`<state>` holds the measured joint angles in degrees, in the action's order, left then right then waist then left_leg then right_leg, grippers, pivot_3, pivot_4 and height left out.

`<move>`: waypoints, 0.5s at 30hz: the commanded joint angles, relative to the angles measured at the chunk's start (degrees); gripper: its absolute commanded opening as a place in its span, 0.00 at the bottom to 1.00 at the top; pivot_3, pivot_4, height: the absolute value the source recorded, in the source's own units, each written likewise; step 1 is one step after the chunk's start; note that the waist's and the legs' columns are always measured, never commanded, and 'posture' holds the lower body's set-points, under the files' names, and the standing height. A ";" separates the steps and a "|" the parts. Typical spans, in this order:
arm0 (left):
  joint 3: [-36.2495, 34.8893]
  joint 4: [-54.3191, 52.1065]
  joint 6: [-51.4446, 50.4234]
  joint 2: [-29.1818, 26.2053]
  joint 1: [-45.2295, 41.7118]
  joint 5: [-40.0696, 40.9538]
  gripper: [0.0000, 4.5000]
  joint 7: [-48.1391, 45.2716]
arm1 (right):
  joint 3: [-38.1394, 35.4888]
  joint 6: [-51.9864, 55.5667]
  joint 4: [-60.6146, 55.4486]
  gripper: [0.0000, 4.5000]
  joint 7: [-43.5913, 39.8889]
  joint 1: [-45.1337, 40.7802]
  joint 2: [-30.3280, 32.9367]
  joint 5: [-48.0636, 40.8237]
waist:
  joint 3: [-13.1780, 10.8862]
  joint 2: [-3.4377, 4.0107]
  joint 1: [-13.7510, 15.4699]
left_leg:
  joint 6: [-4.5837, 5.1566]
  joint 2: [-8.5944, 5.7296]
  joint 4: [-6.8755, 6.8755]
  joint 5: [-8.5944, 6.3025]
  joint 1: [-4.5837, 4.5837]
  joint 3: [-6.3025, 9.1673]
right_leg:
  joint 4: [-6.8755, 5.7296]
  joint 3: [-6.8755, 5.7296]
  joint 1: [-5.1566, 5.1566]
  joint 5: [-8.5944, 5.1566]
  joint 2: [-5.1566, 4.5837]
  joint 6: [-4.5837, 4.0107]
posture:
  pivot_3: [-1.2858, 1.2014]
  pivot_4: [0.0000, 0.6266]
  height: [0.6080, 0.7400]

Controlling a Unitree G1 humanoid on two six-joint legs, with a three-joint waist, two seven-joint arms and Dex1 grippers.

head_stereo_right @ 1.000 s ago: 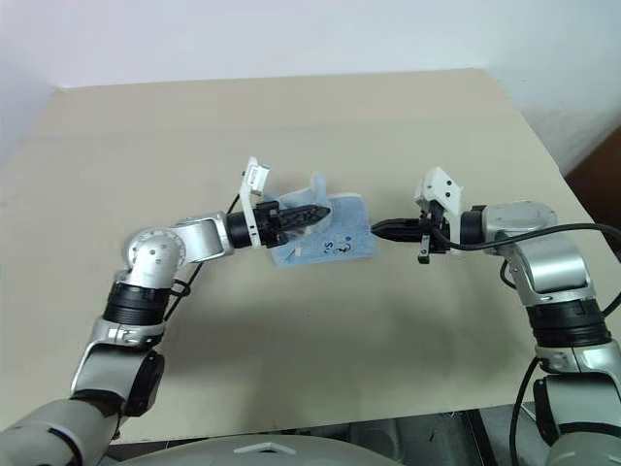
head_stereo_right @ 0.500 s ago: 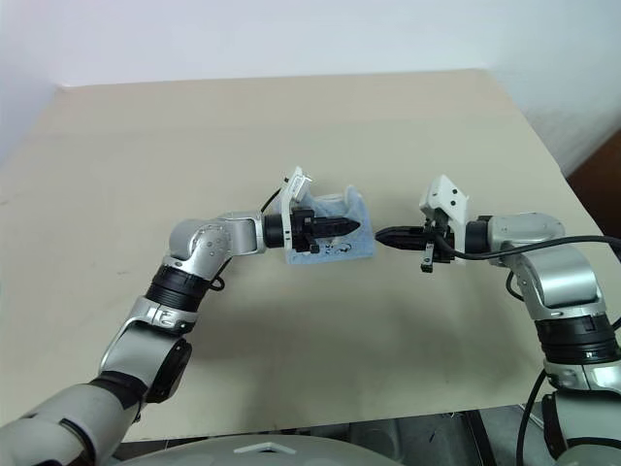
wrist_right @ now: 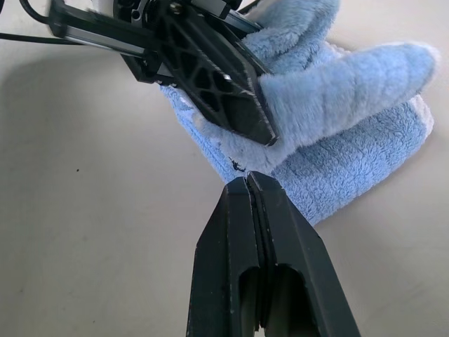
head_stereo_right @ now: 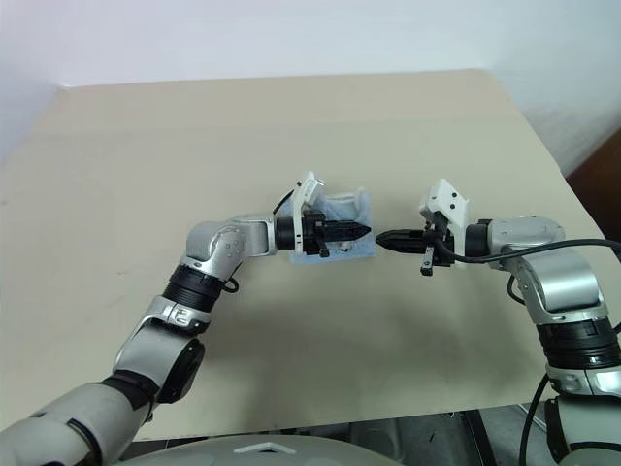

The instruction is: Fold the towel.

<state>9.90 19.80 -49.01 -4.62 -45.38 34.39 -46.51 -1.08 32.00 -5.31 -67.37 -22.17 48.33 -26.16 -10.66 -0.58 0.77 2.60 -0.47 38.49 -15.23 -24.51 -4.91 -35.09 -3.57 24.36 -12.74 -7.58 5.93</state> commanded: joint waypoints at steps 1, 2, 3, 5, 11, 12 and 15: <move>-1.09 -0.56 0.40 0.36 -1.98 -0.32 0.43 -1.01 | -2.25 -0.08 -2.43 0.00 -0.02 -0.07 1.13 -1.22 | 0.00 0.00 -0.01 | 0.02 0.00 0.04 -0.01 -0.01 0.00 | -0.02 0.00 0.00 0.00 0.00 0.00 | 0.52 0.24 1.00; -1.42 -0.57 0.10 0.32 -2.25 -0.24 0.51 -1.07 | -2.19 -0.05 -2.39 0.00 -0.08 -0.10 1.14 -1.21 | 0.00 0.00 -0.01 | 0.04 0.01 0.11 -0.03 -0.02 0.01 | -0.04 0.00 -0.02 0.00 0.01 0.00 | 0.52 0.24 1.00; -1.71 -0.83 -0.25 0.17 -2.45 -0.08 0.59 -1.16 | -2.10 -0.09 -2.35 0.00 -0.23 -0.09 1.17 -1.19 | 0.00 0.00 -0.01 | 0.09 0.02 0.20 -0.06 -0.04 0.02 | -0.05 -0.01 -0.03 0.00 0.01 0.00 | 0.52 0.24 1.00; -2.33 -1.64 -0.95 -0.21 -2.77 0.32 0.74 -1.19 | -1.85 -0.20 -2.20 0.00 -0.48 -0.15 1.15 -1.11 | 0.00 0.00 -0.02 | 0.18 0.03 0.37 -0.12 -0.13 0.03 | -0.07 -0.02 -0.05 0.01 0.01 0.02 | 0.52 0.24 1.00; -7.11 -6.15 -4.20 -0.45 -4.11 3.11 0.98 1.26 | -1.32 -0.36 -1.69 0.00 -1.29 -0.58 1.01 -0.96 | 0.00 0.00 -0.02 | 0.37 0.03 0.67 -0.23 -0.20 0.04 | -0.05 -0.01 -0.11 0.11 -0.05 0.19 | 0.52 0.24 1.00; -8.65 -7.23 -5.47 -0.26 -4.46 4.60 0.98 1.96 | -1.16 -0.41 -1.53 0.00 -1.42 -0.70 0.93 -0.87 | 0.00 0.00 -0.01 | 0.35 0.03 0.66 -0.23 -0.21 0.05 | -0.05 -0.01 -0.11 0.11 -0.05 0.20 | 0.52 0.24 1.00; -12.77 -10.57 -8.68 -0.27 -5.77 8.36 0.98 3.93 | -0.63 -0.46 -1.16 0.00 -1.74 -1.17 0.62 -0.68 | -0.01 0.00 -0.03 | 0.30 0.03 0.66 -0.20 -0.22 0.05 | -0.05 -0.01 -0.11 0.12 -0.06 0.22 | 0.52 0.24 1.00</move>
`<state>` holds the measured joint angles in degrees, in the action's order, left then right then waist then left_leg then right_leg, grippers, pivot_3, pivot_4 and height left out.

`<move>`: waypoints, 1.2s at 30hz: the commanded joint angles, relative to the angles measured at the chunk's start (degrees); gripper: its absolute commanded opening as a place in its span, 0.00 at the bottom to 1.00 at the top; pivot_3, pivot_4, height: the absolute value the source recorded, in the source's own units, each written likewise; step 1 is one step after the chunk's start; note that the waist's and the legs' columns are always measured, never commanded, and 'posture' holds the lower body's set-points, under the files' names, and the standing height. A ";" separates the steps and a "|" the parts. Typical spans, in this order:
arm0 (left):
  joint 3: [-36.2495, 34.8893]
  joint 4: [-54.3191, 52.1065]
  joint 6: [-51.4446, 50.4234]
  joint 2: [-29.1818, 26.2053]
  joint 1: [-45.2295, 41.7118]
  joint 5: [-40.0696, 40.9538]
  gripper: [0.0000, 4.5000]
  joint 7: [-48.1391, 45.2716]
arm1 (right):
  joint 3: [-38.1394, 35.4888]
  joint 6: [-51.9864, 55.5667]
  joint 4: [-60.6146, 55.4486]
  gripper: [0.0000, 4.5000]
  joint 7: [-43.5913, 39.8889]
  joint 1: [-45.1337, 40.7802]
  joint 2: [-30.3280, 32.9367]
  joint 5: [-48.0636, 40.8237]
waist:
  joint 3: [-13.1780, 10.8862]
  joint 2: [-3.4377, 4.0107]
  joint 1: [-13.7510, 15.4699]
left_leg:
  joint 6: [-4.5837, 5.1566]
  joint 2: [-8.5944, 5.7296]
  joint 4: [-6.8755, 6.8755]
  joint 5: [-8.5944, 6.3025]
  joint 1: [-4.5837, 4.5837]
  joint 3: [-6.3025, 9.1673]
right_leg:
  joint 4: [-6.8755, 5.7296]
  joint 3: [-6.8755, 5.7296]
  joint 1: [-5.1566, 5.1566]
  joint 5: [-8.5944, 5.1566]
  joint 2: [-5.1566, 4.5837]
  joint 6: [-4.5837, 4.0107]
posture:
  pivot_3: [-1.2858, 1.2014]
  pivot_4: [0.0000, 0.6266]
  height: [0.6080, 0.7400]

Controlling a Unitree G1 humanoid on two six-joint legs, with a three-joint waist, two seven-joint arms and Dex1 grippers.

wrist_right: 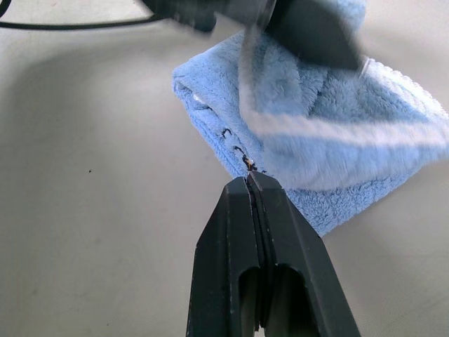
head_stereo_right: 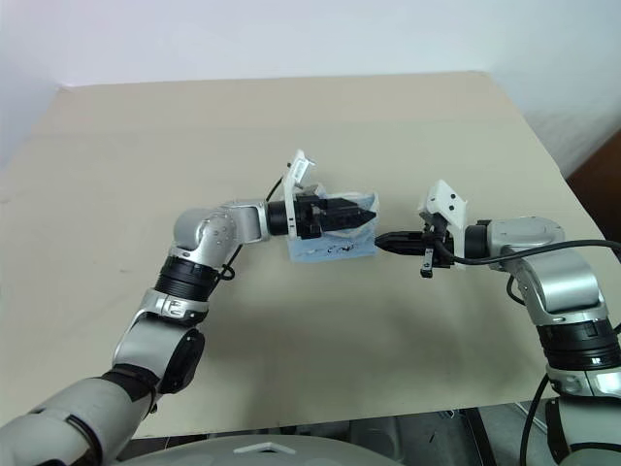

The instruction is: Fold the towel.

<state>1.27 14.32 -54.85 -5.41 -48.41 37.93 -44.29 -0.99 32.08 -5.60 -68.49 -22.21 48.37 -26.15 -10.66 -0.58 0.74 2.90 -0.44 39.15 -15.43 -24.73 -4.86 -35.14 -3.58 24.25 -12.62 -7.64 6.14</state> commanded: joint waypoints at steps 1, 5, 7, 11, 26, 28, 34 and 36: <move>-4.78 -6.03 -3.20 -0.09 -3.01 5.23 0.98 1.90 | -0.53 -0.50 -0.72 0.00 -0.73 -1.41 0.44 -0.69 | 0.00 0.00 0.00 | -0.08 0.00 0.00 0.04 -0.01 0.00 | 0.00 0.00 0.00 0.02 0.00 0.03 | 0.52 0.24 1.00; -4.93 -8.78 -2.82 -4.22 -1.97 4.56 0.98 0.86 | 0.00 -0.45 -0.18 0.00 -1.17 -2.24 0.20 -0.60 | 0.01 0.02 -0.14 | -0.21 -0.01 0.00 0.13 -0.02 -0.01 | 0.01 0.00 0.01 0.04 0.02 0.08 | 0.52 0.24 1.00; -4.80 -9.57 -2.50 -7.02 -0.76 3.92 0.98 0.09 | 0.20 -0.44 0.09 0.00 -1.32 -2.56 0.13 -0.52 | 0.01 0.02 -0.21 | -0.23 -0.01 0.00 0.14 -0.02 -0.01 | -0.01 0.00 0.02 0.04 0.05 0.08 | 0.52 0.24 1.00; -4.79 -11.34 -4.22 -11.56 1.72 4.91 0.98 -1.06 | 0.46 -0.26 0.03 0.00 -1.61 -2.63 -0.02 -0.61 | 0.00 0.01 -0.04 | -0.25 -0.01 0.01 0.15 -0.02 -0.02 | -0.01 0.00 0.02 0.04 0.05 0.08 | 0.52 0.24 1.00; -2.13 -17.59 -5.49 -14.14 13.35 5.31 0.98 -1.28 | 0.47 1.13 -1.60 0.00 -1.12 -2.20 -0.22 -1.25 | 0.00 0.02 -0.02 | -0.28 -0.01 0.01 0.13 -0.02 -0.01 | 0.01 0.02 0.03 0.04 -0.03 0.05 | 0.52 0.24 1.00; -1.65 -16.48 -4.72 -12.42 12.50 5.03 0.98 -1.11 | 0.44 1.30 -1.86 0.00 -1.01 -2.12 -0.20 -1.26 | 0.00 0.02 -0.02 | -0.28 -0.01 0.01 0.13 -0.02 -0.02 | 0.01 0.02 0.03 0.04 -0.04 0.05 | 0.52 0.24 1.00; -0.21 -12.68 -1.13 -7.64 9.63 3.58 0.98 -1.26 | 0.08 1.37 -2.10 0.00 -0.80 -1.67 0.14 -1.00 | 0.00 0.02 -0.01 | -0.27 -0.02 0.02 0.13 -0.02 -0.02 | 0.02 0.02 0.02 0.04 -0.04 0.05 | 0.52 0.24 1.00; 0.41 -10.46 0.80 -5.30 7.98 2.80 0.98 -1.13 | -0.26 0.72 -1.50 0.00 -0.77 -1.28 0.38 -0.55 | 0.00 0.02 0.08 | -0.26 -0.02 0.02 0.13 -0.02 -0.02 | 0.02 0.02 0.02 0.04 -0.04 0.05 | 0.52 0.24 1.00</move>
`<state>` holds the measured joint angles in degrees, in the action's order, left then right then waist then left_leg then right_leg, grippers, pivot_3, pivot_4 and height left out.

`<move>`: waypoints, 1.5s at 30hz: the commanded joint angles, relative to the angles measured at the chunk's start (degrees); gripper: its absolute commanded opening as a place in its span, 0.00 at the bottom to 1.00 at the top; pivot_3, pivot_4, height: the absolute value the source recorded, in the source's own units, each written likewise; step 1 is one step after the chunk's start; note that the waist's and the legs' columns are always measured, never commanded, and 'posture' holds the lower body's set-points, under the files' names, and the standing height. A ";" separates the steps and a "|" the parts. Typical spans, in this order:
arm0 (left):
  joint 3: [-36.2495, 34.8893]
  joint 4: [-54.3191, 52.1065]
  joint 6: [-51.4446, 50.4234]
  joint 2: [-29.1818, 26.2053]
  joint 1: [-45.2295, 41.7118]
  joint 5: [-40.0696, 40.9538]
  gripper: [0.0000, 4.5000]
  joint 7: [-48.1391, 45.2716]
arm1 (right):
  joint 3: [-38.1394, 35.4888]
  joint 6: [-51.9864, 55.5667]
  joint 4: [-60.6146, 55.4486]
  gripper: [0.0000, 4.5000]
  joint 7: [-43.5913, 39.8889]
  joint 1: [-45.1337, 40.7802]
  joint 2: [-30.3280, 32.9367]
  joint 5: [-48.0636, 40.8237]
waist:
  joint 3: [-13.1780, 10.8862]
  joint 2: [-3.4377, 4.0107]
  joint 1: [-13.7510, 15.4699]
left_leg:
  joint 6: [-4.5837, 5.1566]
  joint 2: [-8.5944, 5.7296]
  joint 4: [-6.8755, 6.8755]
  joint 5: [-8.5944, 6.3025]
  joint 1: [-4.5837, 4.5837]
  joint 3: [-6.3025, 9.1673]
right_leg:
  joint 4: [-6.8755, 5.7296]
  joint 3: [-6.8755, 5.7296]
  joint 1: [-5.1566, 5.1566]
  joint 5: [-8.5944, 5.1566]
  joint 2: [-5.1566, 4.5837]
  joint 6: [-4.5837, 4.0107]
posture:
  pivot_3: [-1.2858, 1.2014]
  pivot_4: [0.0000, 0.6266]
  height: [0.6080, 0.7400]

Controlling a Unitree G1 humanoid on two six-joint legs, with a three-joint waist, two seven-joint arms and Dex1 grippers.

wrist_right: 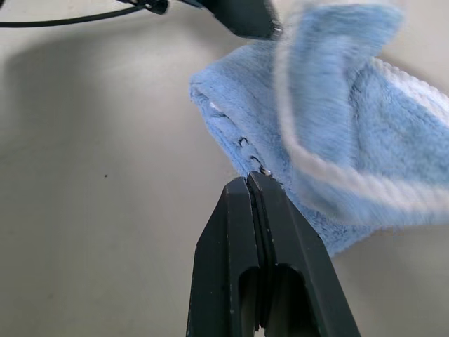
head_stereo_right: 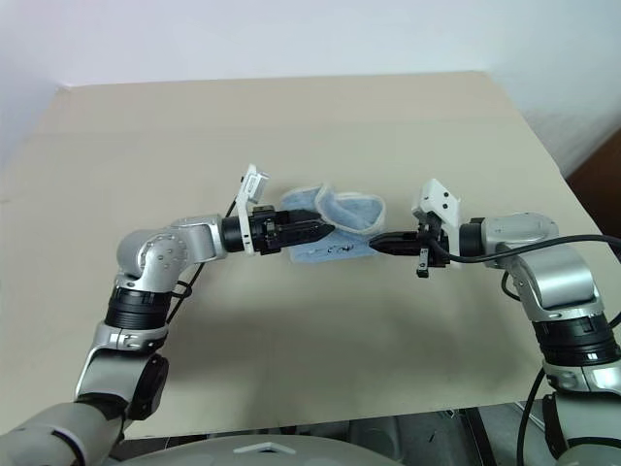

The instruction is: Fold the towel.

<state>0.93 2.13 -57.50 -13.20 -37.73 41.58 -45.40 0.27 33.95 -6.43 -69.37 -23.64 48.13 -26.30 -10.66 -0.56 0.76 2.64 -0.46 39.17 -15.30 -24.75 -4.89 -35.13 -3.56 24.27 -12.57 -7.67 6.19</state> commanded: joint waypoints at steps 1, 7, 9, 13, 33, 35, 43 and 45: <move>1.10 2.80 4.39 3.53 -3.47 -1.32 0.98 -0.05 | -1.79 -1.40 -0.45 0.00 0.12 0.36 0.81 -0.27 | 0.00 0.00 0.08 | 0.01 0.00 0.01 0.00 0.00 0.00 | 0.00 0.00 -0.01 0.00 0.00 0.00 | 0.52 0.24 1.00; 2.37 8.46 8.34 7.37 -6.37 -3.78 0.98 -0.98 | -3.18 -1.76 0.12 0.00 0.32 1.15 1.77 -0.21 | 0.00 0.00 0.00 | 0.09 -0.02 0.01 -0.04 0.00 -0.01 | 0.01 -0.01 -0.01 0.00 0.02 0.01 | 0.52 0.24 1.00; 2.41 10.37 9.47 8.28 -7.03 -4.55 0.98 -1.15 | -3.36 -1.66 -0.08 0.00 0.51 1.28 1.79 -0.34 | 0.00 0.00 -0.07 | 0.13 -0.02 0.01 -0.05 0.00 -0.01 | 0.01 -0.01 -0.01 0.00 0.02 0.01 | 0.52 0.24 1.00; 2.58 12.97 11.26 9.42 -7.58 -5.76 0.98 -1.63 | -3.48 -1.39 -0.37 0.00 0.91 1.18 1.71 -0.58 | 0.00 0.00 -0.02 | 0.28 -0.02 0.02 -0.14 0.00 -0.01 | 0.00 -0.01 -0.01 0.01 0.03 0.01 | 0.52 0.24 1.00; -7.19 4.66 11.45 2.27 -10.07 0.76 0.98 -3.32 | -2.53 -1.98 0.48 0.00 2.95 -1.24 -0.22 -0.16 | 0.00 0.00 -0.35 | 0.03 0.00 0.03 0.01 0.00 -0.01 | -0.03 -0.01 -0.01 0.02 0.07 0.04 | 0.52 0.24 1.00; -7.98 4.07 13.67 -2.50 -6.99 -1.29 0.98 -4.56 | -2.36 -2.11 1.23 0.00 4.11 -2.37 -1.19 0.07 | 0.01 0.01 -0.45 | 0.03 0.00 0.03 0.01 0.00 -0.02 | -0.04 -0.01 -0.01 0.02 0.08 0.04 | 0.52 0.24 1.00; -6.73 1.11 25.52 -13.56 6.09 -7.93 0.46 -10.41 | -1.05 -2.12 1.31 0.00 5.99 -3.92 -3.54 0.30 | 0.00 0.01 0.04 | 0.01 -0.01 0.03 -0.01 0.00 -0.03 | 0.00 -0.01 0.01 0.02 0.00 0.03 | 0.52 0.24 1.00; -5.86 0.09 28.56 -14.13 9.04 -9.30 0.31 -11.66 | -0.60 -2.01 1.27 0.00 6.54 -4.53 -4.34 0.39 | 0.00 0.01 -0.03 | 0.00 -0.03 0.03 -0.03 -0.01 -0.02 | 0.04 -0.01 0.01 0.02 -0.04 0.01 | 0.52 0.24 1.00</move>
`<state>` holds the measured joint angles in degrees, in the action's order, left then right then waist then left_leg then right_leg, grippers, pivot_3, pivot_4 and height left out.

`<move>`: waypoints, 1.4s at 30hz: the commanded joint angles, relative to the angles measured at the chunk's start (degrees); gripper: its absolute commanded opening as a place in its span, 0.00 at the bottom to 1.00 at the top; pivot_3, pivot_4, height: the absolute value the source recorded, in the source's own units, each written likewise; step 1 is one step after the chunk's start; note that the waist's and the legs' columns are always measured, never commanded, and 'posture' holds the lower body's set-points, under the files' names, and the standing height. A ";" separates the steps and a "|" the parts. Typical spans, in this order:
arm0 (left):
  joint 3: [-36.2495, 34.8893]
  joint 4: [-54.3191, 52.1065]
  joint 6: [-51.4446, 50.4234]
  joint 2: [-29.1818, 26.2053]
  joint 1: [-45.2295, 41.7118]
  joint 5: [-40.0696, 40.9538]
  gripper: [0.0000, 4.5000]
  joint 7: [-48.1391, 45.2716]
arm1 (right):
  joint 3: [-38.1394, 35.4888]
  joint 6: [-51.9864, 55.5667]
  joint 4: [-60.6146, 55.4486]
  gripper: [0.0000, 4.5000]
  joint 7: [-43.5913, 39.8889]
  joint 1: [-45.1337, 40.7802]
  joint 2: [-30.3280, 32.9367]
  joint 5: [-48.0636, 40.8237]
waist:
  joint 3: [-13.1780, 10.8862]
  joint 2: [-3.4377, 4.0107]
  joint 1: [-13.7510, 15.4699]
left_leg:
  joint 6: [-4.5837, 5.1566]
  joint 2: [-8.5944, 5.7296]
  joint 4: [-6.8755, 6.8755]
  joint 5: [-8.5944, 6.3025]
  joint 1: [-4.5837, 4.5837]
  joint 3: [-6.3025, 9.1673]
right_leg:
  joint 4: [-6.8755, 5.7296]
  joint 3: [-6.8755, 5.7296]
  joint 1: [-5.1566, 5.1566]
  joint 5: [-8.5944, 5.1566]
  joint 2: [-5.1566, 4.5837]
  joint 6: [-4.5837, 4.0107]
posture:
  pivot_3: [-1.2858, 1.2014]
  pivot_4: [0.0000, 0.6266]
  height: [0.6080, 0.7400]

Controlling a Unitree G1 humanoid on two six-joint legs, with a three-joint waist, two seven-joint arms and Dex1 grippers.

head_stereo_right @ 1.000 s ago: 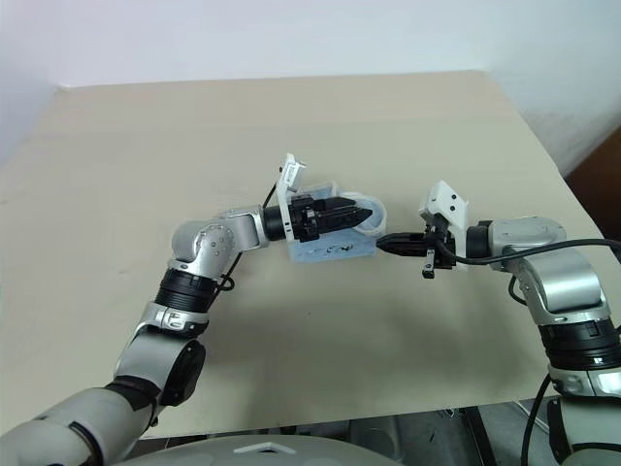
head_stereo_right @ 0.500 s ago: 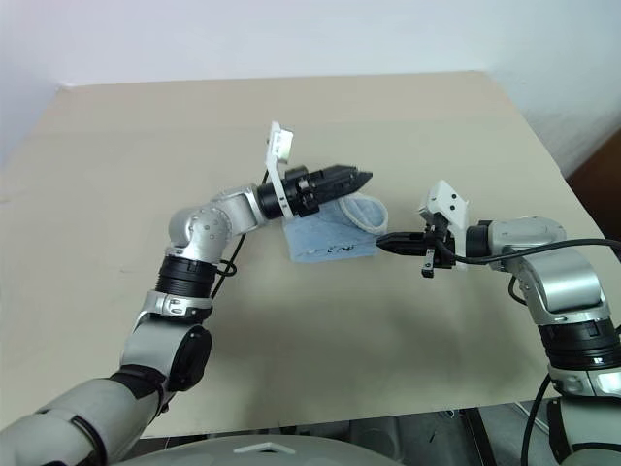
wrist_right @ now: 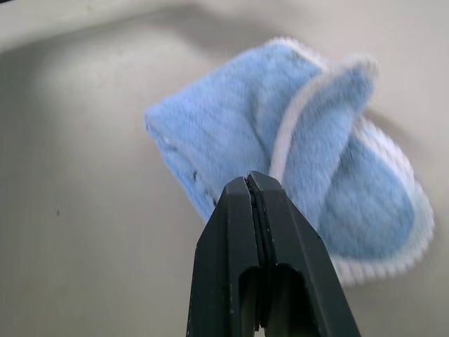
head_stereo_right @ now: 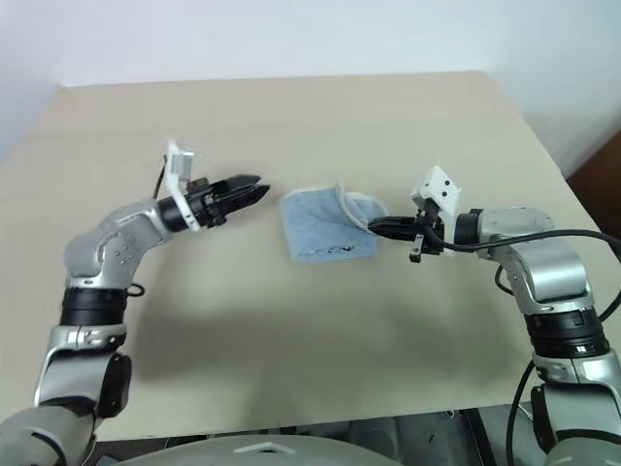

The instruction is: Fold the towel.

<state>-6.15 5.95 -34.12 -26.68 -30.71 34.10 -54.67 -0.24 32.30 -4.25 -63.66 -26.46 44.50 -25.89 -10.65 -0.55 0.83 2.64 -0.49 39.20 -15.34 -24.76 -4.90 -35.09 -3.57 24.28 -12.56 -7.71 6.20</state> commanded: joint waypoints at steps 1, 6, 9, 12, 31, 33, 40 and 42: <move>1.27 -4.14 5.97 -0.46 3.04 -2.04 0.24 -2.24 | 0.11 -0.22 -1.07 0.00 1.04 -1.96 -1.13 -0.04 | 0.00 0.00 -0.10 | -0.03 0.00 0.00 -0.02 0.00 0.00 | 0.00 0.01 0.01 0.01 -0.03 -0.02 | 0.52 0.24 1.00; 2.33 -6.10 9.13 -0.12 6.56 -3.24 0.01 -2.38 | 1.33 0.70 -2.91 0.00 2.90 -2.92 -3.16 -0.45 | 0.00 0.01 -0.32 | -0.15 0.04 -0.06 -0.09 -0.01 0.01 | -0.02 0.04 0.09 0.02 -0.08 -0.04 | 0.52 0.24 1.00; 3.57 -6.82 12.95 0.69 7.37 -5.21 0.01 -1.80 | 2.43 1.83 -5.27 0.00 4.88 -3.00 -5.09 -0.62 | 0.00 0.01 -0.35 | -0.16 0.05 -0.09 -0.09 -0.01 0.00 | -0.04 0.07 0.13 0.02 -0.10 -0.04 | 0.52 0.24 1.00; 5.24 -6.29 17.39 2.03 7.35 -8.23 0.01 -0.81 | 3.81 1.92 -6.88 0.00 6.92 -2.99 -7.49 -0.07 | 0.01 0.02 -0.34 | -0.15 0.05 -0.10 -0.10 -0.01 -0.01 | -0.03 0.07 0.13 0.03 -0.11 -0.05 | 0.52 0.24 1.00; 12.55 5.99 33.70 10.79 0.91 -19.18 0.01 2.11 | 6.54 -8.13 11.05 0.00 16.84 -9.35 -13.41 13.14 | 0.02 0.03 -0.41 | 0.08 0.03 -0.08 -0.01 -0.03 -0.15 | -0.05 -0.01 0.15 0.06 0.01 -0.07 | 0.52 0.24 1.00; 13.27 7.94 34.71 11.88 -0.33 -19.96 0.01 2.15 | 5.85 -8.79 11.52 0.00 16.06 -8.98 -12.57 13.11 | 0.02 0.03 -0.46 | 0.09 0.03 -0.08 -0.01 -0.03 -0.17 | -0.06 -0.01 0.15 0.07 0.02 -0.06 | 0.52 0.24 1.00; 14.87 15.39 38.98 14.67 -3.73 -23.11 0.01 2.84 | 5.72 -7.86 8.38 0.00 15.13 -7.49 -12.84 12.06 | 0.02 0.03 -0.45 | 0.33 0.03 -0.04 -0.12 -0.03 -0.17 | -0.07 -0.03 0.12 0.10 0.05 -0.01 | 0.52 0.24 1.00; 15.20 17.63 40.38 15.39 -4.35 -24.13 0.01 3.35 | 5.98 -7.63 7.62 0.00 15.40 -7.14 -13.49 12.10 | 0.02 0.03 -0.53 | 0.33 0.04 -0.04 -0.12 -0.03 -0.17 | -0.07 -0.03 0.13 0.10 0.05 0.00 | 0.52 0.24 1.00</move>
<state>8.57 23.20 4.14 -11.88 -34.05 10.86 -51.83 6.72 24.93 6.20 -48.25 -33.44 31.66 -12.69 -10.64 -0.52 0.30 2.97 -0.44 39.16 -15.46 -24.79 -5.07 -35.16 -3.59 24.41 -12.46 -7.66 6.20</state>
